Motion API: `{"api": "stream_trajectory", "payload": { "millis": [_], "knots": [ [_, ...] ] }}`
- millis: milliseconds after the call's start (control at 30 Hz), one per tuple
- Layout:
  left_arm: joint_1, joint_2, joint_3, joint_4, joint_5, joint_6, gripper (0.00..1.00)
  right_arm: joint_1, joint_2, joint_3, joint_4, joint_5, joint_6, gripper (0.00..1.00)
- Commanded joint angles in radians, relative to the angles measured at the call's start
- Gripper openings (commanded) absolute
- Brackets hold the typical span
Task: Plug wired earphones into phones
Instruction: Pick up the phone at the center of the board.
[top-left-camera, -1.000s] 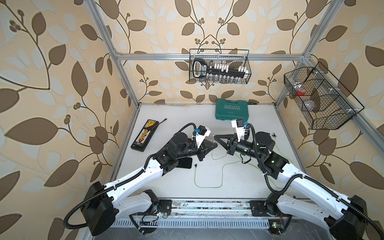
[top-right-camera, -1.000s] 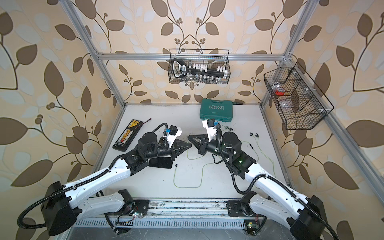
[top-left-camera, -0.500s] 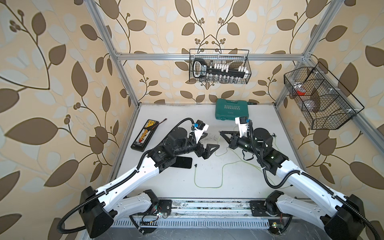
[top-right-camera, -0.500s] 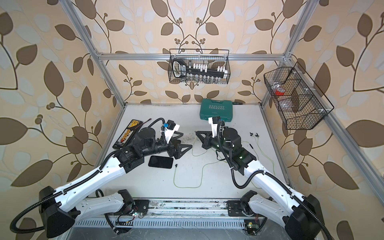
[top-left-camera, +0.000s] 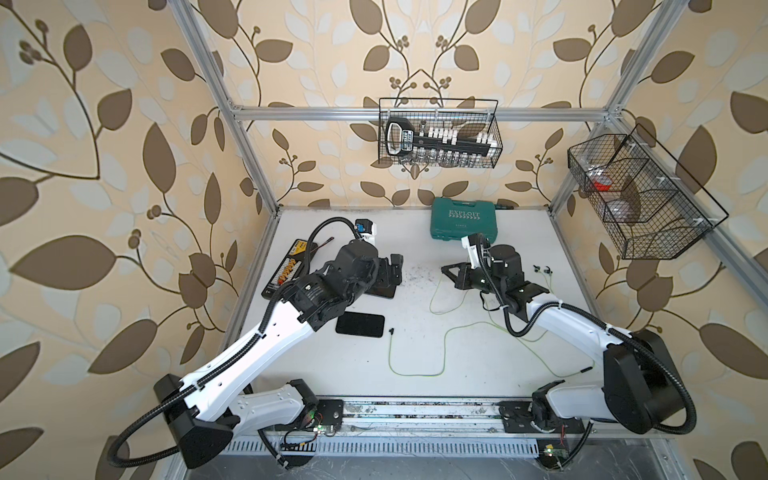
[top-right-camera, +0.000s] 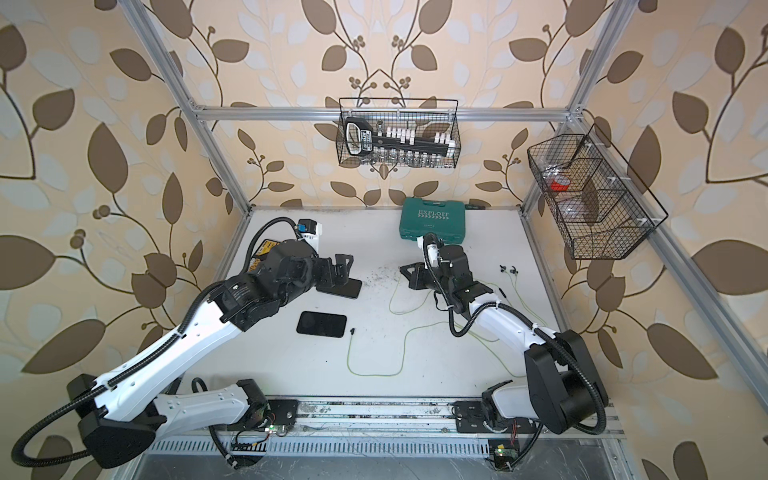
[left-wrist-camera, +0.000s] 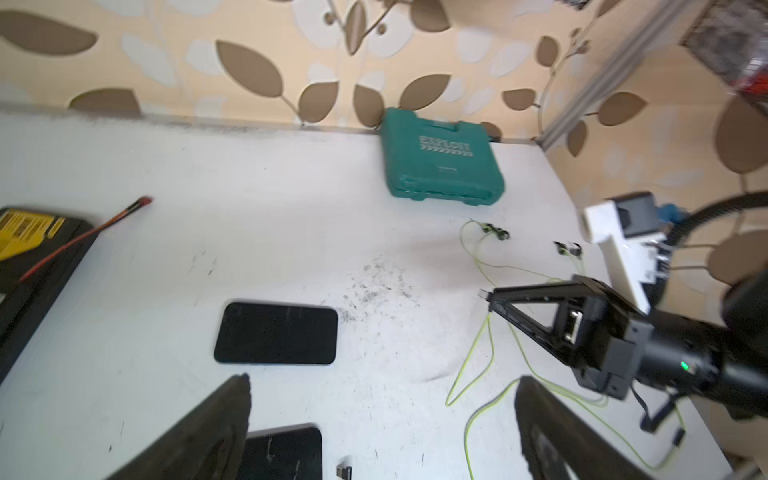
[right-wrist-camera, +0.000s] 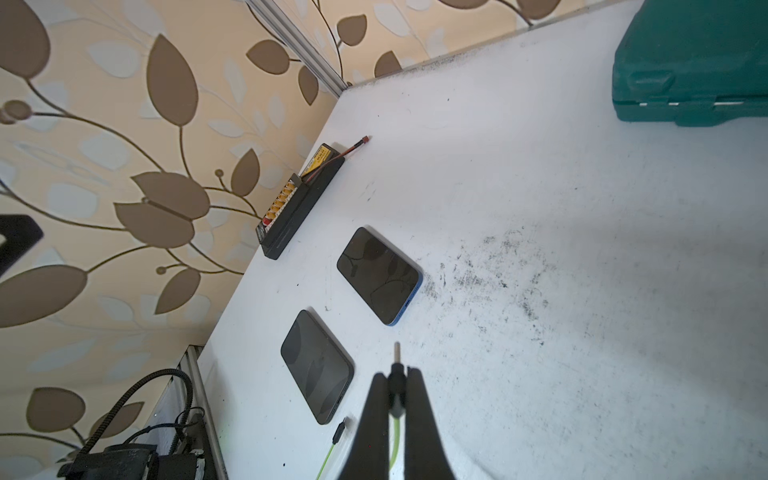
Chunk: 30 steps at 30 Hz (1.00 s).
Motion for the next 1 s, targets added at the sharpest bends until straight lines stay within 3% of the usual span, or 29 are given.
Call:
{"api": "stream_trajectory", "payload": {
  "millis": [0, 67, 133, 267, 400, 633, 967],
  "knots": [
    [0.031, 0.102, 0.055, -0.231, -0.104, -0.278, 0.99, 0.01, -0.002, -0.045, 0.101, 0.013, 0.008, 0.0],
    [0.093, 0.183, 0.089, -0.261, -0.006, -0.396, 0.99, 0.031, -0.005, -0.068, 0.119, 0.052, -0.003, 0.0],
    [0.153, 0.256, 0.112, -0.235, 0.097, -0.438, 0.99, 0.063, -0.012, -0.081, 0.108, 0.134, -0.03, 0.0],
    [0.198, 0.421, 0.178, -0.237, 0.074, -0.596, 0.99, 0.078, -0.026, -0.142, 0.18, 0.155, -0.03, 0.0],
    [0.208, 0.555, 0.279, -0.388, 0.01, -0.831, 0.99, 0.085, -0.039, -0.216, 0.3, 0.142, -0.032, 0.0],
    [0.212, 0.743, 0.404, -0.478, 0.088, -1.081, 0.99, 0.089, -0.017, -0.265, 0.389, 0.167, -0.027, 0.0],
    [0.229, 0.876, 0.424, -0.372, 0.189, -1.145, 0.99, 0.097, 0.014, -0.262, 0.414, 0.141, -0.018, 0.0]
  ]
}}
